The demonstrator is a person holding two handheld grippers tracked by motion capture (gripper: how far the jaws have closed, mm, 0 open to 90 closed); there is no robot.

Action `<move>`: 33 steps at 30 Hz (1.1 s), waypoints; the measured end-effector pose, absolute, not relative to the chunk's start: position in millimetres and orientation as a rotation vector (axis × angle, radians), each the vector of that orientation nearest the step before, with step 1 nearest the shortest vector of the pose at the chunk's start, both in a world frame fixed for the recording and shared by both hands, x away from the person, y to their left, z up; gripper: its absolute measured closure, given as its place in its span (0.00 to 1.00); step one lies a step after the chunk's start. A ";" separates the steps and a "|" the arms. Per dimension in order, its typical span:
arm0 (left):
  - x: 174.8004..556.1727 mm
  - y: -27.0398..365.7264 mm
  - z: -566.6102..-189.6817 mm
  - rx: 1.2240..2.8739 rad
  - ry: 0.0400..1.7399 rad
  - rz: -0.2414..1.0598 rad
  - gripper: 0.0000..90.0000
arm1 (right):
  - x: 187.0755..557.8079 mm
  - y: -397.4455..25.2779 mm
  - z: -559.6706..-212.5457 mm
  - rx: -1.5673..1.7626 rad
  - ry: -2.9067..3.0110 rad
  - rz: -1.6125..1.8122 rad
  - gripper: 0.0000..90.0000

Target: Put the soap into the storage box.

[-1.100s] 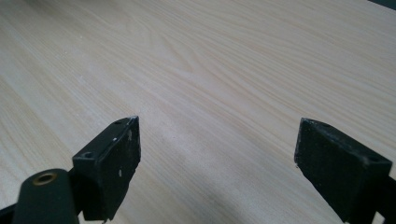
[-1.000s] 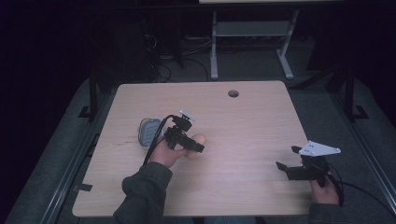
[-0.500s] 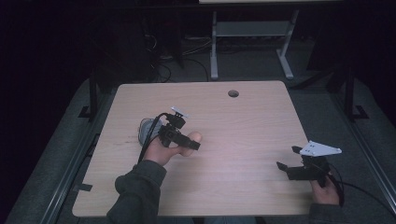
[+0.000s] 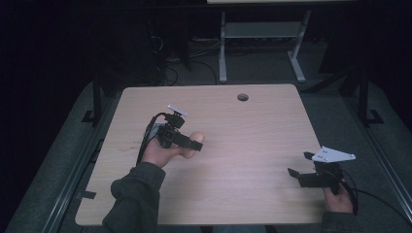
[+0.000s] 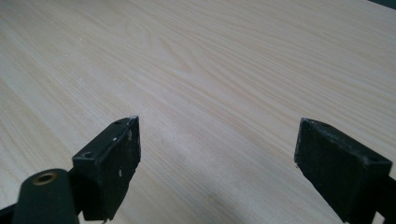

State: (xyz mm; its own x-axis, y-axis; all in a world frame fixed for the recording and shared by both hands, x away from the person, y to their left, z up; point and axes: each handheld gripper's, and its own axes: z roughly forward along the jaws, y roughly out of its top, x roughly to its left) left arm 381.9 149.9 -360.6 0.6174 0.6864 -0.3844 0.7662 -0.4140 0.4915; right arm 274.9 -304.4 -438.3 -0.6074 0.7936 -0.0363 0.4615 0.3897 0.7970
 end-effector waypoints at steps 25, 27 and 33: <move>391.8 180.4 -346.0 2.139 1.174 -0.182 0.36 | 275.5 -304.8 -439.0 1.078 2.239 1.089 0.16; 392.7 183.9 -344.8 2.141 1.183 -0.178 0.36 | 275.6 -305.2 -439.1 1.076 2.240 1.085 0.16; 397.3 195.9 -342.9 2.127 1.211 -0.177 0.36 | 275.2 -305.9 -439.1 1.088 2.237 1.089 0.16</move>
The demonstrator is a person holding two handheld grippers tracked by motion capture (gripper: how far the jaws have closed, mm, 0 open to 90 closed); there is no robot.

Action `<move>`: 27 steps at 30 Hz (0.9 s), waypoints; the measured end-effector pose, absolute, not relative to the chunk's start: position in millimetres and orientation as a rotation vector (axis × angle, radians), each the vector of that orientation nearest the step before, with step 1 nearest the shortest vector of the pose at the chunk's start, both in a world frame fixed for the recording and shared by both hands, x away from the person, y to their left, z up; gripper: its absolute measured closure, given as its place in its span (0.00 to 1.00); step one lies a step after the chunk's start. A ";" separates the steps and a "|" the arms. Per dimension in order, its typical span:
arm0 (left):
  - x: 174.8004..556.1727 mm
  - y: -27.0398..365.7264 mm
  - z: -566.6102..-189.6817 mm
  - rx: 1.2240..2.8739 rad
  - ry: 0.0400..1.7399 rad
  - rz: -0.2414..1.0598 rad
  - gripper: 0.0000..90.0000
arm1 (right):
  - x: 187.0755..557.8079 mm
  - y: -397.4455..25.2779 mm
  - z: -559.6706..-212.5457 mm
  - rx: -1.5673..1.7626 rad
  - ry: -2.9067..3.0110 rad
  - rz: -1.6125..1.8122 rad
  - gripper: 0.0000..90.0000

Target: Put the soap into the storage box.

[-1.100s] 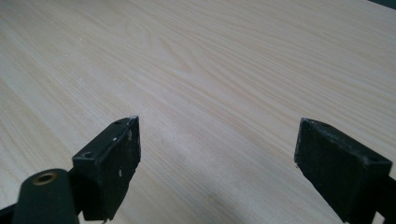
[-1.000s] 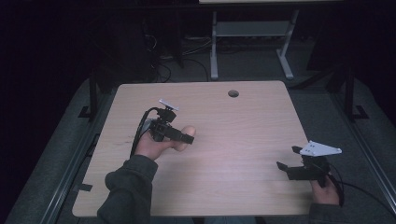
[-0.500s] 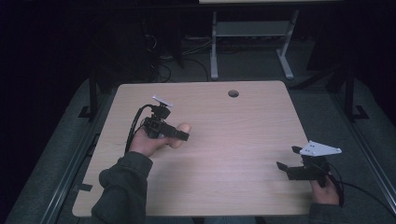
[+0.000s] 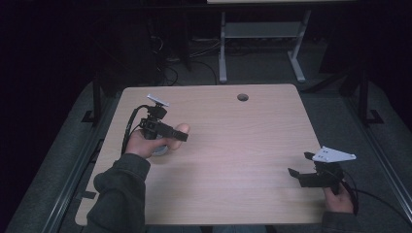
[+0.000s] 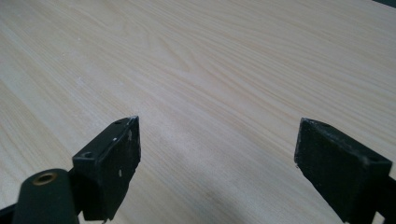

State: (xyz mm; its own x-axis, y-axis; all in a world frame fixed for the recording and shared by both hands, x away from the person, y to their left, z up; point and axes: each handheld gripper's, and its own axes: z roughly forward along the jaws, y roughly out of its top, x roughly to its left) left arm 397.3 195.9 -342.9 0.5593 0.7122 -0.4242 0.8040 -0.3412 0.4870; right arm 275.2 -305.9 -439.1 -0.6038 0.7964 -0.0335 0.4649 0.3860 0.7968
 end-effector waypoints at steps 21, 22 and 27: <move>413.6 228.0 -347.0 2.067 1.318 -0.177 0.36 | 275.4 -307.7 -439.4 1.087 2.233 1.092 0.16; 413.9 228.4 -347.4 2.063 1.325 -0.177 0.36 | 275.3 -307.9 -439.5 1.088 2.233 1.092 0.16; 416.7 233.8 -348.8 2.056 1.344 -0.168 0.36 | 275.3 -308.3 -439.7 1.088 2.232 1.093 0.16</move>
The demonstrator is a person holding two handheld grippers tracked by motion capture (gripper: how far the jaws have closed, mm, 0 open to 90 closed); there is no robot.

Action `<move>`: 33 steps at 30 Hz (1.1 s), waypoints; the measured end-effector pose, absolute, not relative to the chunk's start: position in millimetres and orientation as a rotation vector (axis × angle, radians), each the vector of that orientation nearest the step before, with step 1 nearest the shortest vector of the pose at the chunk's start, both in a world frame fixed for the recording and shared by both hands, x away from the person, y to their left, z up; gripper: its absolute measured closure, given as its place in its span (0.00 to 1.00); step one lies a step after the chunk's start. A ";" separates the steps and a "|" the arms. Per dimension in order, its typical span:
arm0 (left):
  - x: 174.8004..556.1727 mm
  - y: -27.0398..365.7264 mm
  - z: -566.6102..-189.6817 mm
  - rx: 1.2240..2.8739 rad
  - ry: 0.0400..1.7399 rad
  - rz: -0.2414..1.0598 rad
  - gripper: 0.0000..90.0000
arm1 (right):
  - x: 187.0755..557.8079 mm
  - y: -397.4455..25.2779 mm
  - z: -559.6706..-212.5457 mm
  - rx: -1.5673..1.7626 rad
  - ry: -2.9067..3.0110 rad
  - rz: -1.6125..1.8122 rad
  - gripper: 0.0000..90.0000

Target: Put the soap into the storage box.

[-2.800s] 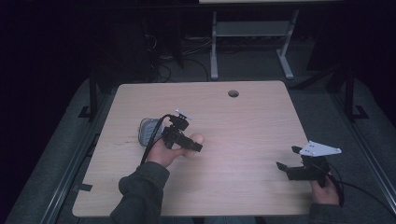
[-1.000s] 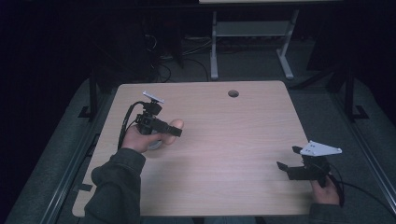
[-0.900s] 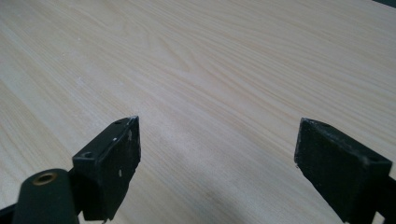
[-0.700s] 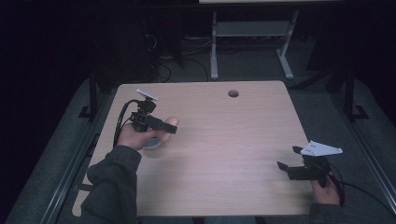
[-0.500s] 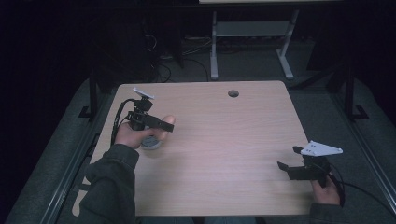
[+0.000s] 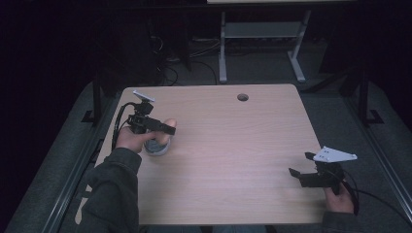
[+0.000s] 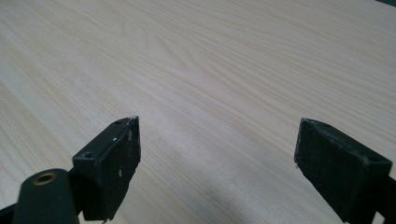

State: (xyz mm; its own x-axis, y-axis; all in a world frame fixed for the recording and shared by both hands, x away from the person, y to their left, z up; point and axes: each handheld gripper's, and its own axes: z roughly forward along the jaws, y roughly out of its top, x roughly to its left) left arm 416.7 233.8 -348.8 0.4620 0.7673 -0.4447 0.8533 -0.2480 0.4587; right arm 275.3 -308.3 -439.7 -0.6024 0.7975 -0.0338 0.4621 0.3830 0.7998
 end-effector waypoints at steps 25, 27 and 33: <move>426.3 256.9 -361.6 2.000 1.488 -0.103 0.36 | 275.2 -309.5 -439.9 1.087 2.231 1.098 0.16; 426.7 258.4 -364.2 2.000 1.502 -0.098 0.36 | 275.3 -309.4 -440.0 1.088 2.230 1.099 0.16; 427.6 258.9 -367.2 2.010 1.516 -0.088 0.36 | 275.3 -309.3 -440.0 1.087 2.232 1.098 0.16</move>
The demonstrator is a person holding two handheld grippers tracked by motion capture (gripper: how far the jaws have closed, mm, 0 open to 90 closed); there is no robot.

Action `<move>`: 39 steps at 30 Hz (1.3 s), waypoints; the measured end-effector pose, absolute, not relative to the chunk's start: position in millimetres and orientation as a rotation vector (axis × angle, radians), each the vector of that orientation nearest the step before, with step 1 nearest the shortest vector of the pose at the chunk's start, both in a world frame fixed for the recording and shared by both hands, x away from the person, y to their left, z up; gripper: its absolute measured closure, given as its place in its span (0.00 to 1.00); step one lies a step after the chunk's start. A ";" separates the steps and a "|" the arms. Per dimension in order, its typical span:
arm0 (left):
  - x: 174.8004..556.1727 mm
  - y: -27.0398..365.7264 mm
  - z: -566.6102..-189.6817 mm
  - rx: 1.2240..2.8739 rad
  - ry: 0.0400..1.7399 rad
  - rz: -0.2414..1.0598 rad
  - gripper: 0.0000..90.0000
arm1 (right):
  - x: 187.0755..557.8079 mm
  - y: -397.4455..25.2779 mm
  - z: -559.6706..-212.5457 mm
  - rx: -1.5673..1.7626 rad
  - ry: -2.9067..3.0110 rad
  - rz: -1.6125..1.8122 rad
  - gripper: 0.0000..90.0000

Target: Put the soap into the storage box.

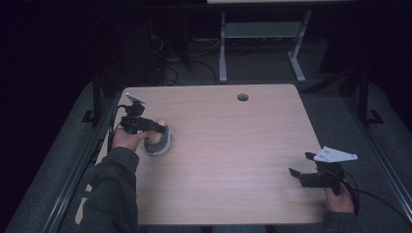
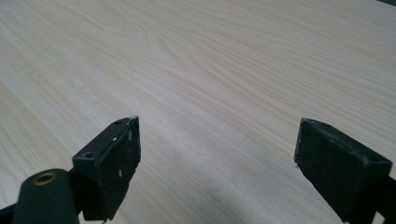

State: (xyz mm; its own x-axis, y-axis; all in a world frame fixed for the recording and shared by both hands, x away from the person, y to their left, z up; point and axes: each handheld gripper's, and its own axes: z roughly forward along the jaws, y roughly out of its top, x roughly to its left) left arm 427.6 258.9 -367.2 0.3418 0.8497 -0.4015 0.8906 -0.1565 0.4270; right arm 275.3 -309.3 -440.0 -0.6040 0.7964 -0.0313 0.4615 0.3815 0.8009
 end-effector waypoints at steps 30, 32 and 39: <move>432.7 257.1 -386.4 2.081 1.589 -0.044 0.36 | 275.3 -309.6 -440.3 1.096 2.233 1.103 0.16; 433.0 256.9 -387.2 2.089 1.588 -0.037 0.36 | 275.3 -309.7 -440.3 1.096 2.233 1.104 0.16; 433.7 256.4 -388.5 2.106 1.598 -0.018 0.36 | 275.4 -310.0 -440.0 1.087 2.230 1.105 0.16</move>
State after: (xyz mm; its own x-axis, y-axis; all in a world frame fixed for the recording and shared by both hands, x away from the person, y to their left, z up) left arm 433.7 256.4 -388.5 0.3137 0.9012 -0.2990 0.9078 -0.1923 0.3728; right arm 275.4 -310.0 -440.0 -0.6044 0.7962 -0.0279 0.4602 0.3775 0.8036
